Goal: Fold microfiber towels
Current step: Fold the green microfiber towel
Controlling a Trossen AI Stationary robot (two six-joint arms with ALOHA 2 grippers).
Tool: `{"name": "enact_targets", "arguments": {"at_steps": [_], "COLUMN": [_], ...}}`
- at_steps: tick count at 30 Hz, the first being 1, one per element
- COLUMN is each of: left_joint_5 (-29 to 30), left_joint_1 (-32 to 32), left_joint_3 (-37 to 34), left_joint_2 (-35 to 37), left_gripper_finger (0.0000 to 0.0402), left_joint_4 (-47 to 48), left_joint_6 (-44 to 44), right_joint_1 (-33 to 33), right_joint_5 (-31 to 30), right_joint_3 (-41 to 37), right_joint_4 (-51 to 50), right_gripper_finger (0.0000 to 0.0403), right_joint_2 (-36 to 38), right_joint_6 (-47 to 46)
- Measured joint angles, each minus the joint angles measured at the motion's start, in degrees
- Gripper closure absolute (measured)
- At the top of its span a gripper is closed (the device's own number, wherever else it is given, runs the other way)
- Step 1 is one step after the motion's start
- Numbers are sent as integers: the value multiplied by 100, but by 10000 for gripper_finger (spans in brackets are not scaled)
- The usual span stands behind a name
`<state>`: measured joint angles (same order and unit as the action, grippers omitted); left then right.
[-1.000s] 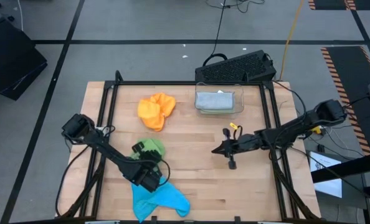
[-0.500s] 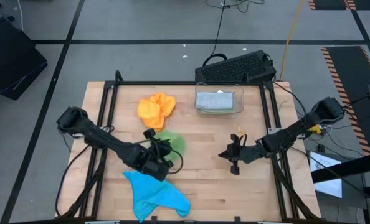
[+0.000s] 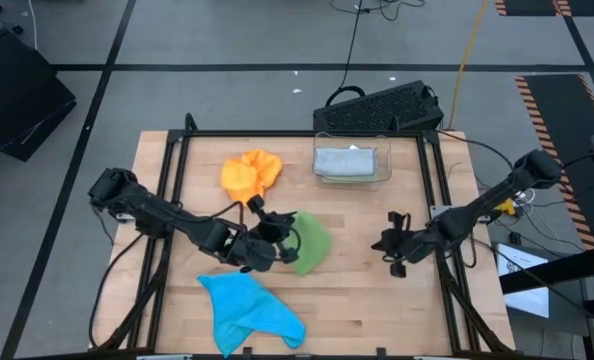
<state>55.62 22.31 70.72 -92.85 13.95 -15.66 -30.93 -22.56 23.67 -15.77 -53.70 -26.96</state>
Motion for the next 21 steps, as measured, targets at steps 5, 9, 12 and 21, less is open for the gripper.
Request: {"name": "enact_targets", "arguments": {"at_steps": [5, 9, 12, 21], "left_joint_5": [-315, -328, -350, -468], "left_joint_1": [91, 178, 187, 20], "left_joint_3": [-2, -2, -2, -4], "left_joint_2": [-80, -139, -191, -284], "left_gripper_finger": [384, 384, 395, 380], "left_joint_4": [3, -9, 32, -106], "left_joint_6": [-92, -219, -232, -5], "right_joint_1": [5, 12, 12, 21], "right_joint_5": [-910, -1197, -1154, -1044], "right_joint_3": [-8, -73, -385, -1101], "right_joint_4": [37, 912, 2076, 5676], "right_gripper_finger": [403, 398, 379, 291], "right_joint_2": [425, 431, 267, -1266], "right_joint_6": [130, 421, 689, 1051]}}
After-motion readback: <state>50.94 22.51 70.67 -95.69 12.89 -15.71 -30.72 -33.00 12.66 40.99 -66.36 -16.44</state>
